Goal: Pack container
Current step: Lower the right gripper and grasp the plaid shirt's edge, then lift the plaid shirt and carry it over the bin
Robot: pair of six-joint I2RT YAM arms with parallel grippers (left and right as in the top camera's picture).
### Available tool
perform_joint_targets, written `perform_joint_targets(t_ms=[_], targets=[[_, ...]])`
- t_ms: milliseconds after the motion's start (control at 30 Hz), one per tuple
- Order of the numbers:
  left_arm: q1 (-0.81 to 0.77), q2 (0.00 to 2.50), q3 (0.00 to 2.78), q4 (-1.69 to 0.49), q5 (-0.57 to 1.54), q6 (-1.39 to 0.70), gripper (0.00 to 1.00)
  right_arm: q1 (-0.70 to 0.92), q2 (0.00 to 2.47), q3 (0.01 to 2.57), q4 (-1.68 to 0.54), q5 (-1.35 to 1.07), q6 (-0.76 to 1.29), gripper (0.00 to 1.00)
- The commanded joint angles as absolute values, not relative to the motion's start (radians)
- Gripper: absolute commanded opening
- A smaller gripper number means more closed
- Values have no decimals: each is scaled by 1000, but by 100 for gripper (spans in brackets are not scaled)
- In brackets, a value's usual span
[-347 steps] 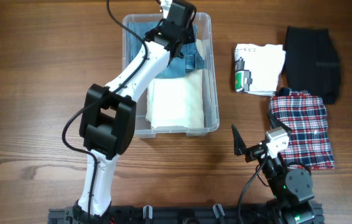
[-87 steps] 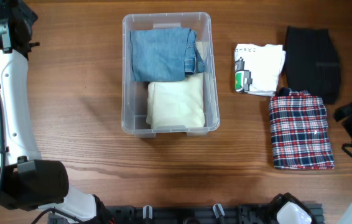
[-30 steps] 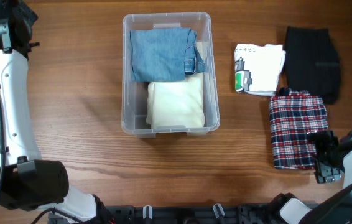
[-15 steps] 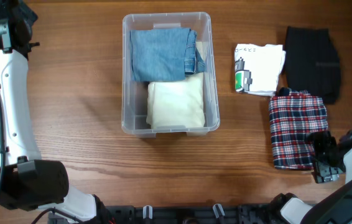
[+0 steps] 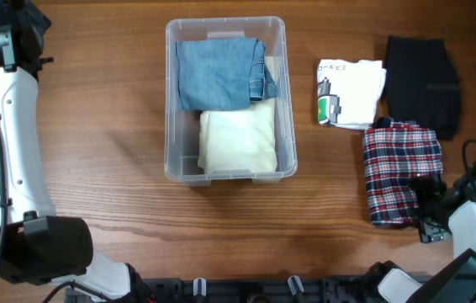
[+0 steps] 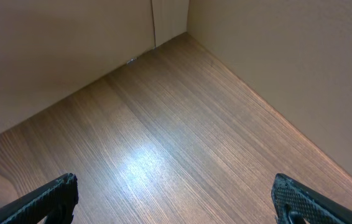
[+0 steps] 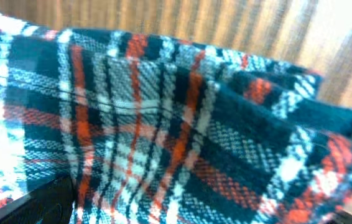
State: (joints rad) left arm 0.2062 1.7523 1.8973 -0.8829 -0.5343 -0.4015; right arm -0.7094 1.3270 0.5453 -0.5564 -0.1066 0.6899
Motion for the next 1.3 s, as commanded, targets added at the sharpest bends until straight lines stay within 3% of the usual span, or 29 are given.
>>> perform_joint_targets(t_ms=[0,167,533,667,900,1267], targets=[[212,1757,1897,-881,-551,-389,100,-659,1388,469,-517,-263,744,99],[212,1757,1897,-881,-551,-389,100,-659,1388,469,-527,-271,760,96],[212,1757,1897,-881,-551,-389,100,-659,1388,469,-532,-270,749,65],[212,1757,1897,-881,-551,-389,100,-659,1388,471,-532,-266,729,48],[212,1757,1897,-881,-551,-389,100,-659,1343,522,-585,-263,651,8],[212,1757,1897,-881,-551,-389,100,-659,1035,837,-901,-207,418,4]])
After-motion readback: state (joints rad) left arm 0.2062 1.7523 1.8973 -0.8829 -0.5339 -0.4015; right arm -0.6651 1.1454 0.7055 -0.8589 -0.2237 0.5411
